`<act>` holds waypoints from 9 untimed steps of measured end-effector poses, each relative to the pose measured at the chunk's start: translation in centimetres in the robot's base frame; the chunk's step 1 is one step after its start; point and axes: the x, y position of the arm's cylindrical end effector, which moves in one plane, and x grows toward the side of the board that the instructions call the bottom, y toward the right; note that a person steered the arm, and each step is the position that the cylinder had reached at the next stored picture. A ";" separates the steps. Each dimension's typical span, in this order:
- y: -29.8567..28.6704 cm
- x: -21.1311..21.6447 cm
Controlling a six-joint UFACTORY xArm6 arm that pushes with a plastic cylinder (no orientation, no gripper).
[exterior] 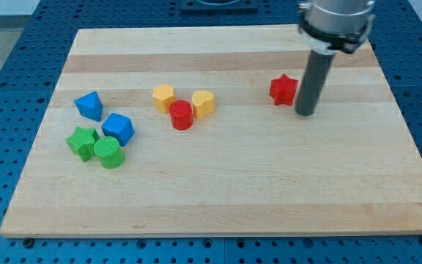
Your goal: Place the red star diagonally top right to the yellow heart
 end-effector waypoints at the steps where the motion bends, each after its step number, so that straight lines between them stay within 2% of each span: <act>1: -2.9 -2.0; 2: -4.5 -4.1; 3: -5.5 -4.5; 5: -4.1 2.8; 6: -2.5 3.2; 8: -0.3 -0.8; 9: 0.9 -1.3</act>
